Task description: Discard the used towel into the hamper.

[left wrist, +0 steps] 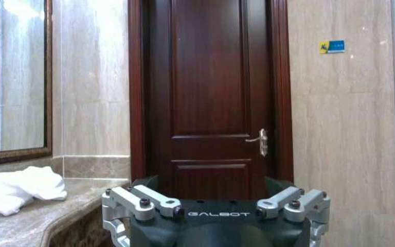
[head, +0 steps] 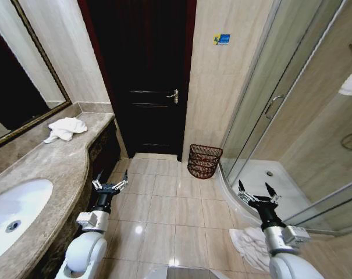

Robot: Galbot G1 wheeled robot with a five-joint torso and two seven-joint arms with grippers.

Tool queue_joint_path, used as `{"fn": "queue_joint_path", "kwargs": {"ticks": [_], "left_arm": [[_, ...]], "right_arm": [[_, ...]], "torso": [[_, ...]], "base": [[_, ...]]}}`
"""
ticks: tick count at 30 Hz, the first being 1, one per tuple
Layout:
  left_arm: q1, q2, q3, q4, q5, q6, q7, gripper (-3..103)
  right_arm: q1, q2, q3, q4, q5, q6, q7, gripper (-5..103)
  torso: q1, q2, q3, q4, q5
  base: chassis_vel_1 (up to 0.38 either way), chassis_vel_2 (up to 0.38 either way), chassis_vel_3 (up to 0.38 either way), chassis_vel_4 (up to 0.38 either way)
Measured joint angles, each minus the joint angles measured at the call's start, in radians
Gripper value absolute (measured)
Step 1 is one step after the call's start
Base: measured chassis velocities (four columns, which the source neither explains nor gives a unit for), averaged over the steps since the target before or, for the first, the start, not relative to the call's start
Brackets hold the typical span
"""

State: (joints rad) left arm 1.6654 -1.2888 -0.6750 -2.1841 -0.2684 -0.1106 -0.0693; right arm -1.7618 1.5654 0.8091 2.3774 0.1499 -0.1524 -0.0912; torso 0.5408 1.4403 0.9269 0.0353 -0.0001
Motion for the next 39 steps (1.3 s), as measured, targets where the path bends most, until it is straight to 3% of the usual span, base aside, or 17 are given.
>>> {"fn": "queue_joint_path", "kwargs": {"ticks": [10, 14, 39], "left_arm": [[-0.009, 0.01, 0.005, 0.017, -0.003, -0.006, -0.002, 100], [-0.011, 0.01, 0.009, 0.031, -0.006, -0.008, -0.004, 100], [0.008, 0.016, -0.005, 0.052, -0.024, -0.054, -0.006, 100]], "right_arm": [[0.005, 0.011, -0.005, -0.005, -0.018, 0.017, 0.008, 100], [0.011, 0.019, -0.009, -0.019, -0.027, 0.067, -0.011, 100], [0.008, 0.035, -0.013, -0.004, -0.052, 0.056, -0.036, 100]], "torso": [[0.0, 0.0, 0.0, 0.0, 0.0], [0.0, 0.0, 0.0, 0.0001, -0.0001], [0.0, 0.0, 0.0, 0.0001, 0.0001]], "base": [[0.0, 0.0, 0.0, 0.0], [0.0, 0.0, 0.0, 0.0], [-0.024, 0.057, 0.055, -0.031]]}}
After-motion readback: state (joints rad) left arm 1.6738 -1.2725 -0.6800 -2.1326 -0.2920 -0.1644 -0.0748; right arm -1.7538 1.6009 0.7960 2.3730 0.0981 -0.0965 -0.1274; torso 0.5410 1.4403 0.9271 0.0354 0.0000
